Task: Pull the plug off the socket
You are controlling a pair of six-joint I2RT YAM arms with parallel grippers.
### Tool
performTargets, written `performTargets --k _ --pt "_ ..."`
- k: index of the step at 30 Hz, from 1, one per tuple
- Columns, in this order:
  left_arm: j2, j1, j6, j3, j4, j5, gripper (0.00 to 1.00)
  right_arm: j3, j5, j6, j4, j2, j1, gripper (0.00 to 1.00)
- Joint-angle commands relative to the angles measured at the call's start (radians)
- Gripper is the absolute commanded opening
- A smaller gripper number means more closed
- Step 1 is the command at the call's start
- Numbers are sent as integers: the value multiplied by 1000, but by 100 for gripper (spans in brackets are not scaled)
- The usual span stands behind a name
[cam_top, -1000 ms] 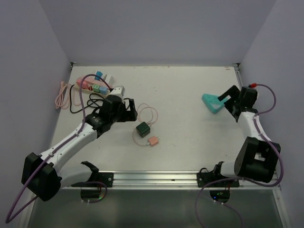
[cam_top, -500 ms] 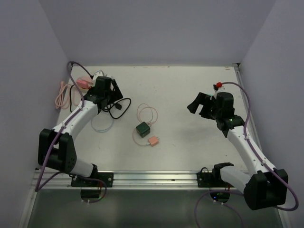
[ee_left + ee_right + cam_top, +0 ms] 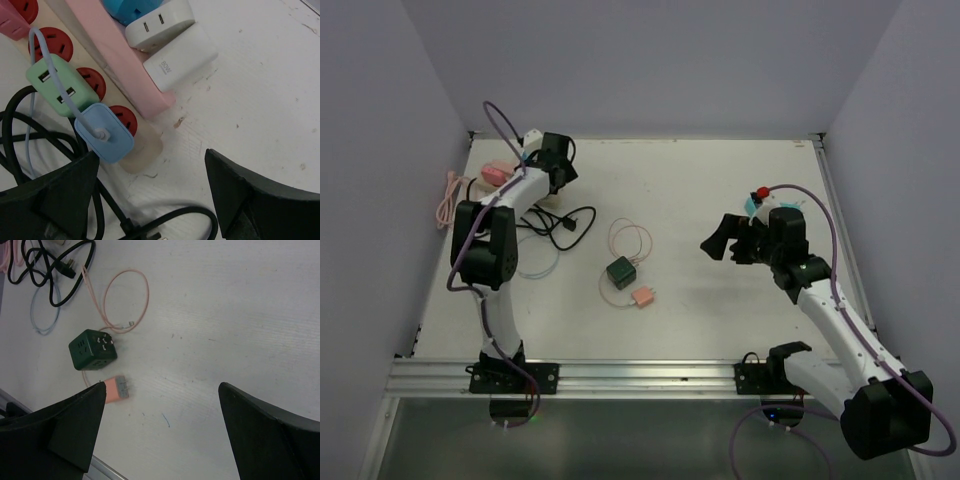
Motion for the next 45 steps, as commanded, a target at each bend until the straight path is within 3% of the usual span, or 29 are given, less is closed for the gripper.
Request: performTargets --k 1,4,9,12,17,22,24,34,40,45 --pt "88 13 -27 102 -25 -90 89 -2 -55 -36 1 -17 9 98" --pt "179 24 -35 154 -59 -93 88 3 -66 -45 -7 -14 9 98" --pt "212 59 -35 113 -63 -92 83 18 -91 -77 -28 3 12 98" --pt "201 70 -20 65 -83 -101 74 26 -97 -88 -34 20 16 98" --pt "71 77 5 -103 -85 -92 50 36 -100 -91 -19 54 36 98" --pt "-85 64 38 -310 -79 19 27 61 -86 -94 12 112 100 97" --pt "-128 45 69 -367 -66 37 24 76 -51 -94 24 146 137 96" --pt "-283 -274 100 -590 -40 170 19 222 135 -90 90 337 455 95" --pt "-259 -523 103 -516 7 267 19 219 239 -44 137 347 492 94" --pt "-239 -627 128 -429 29 279 19 191 325 -69 110 267 490 94"
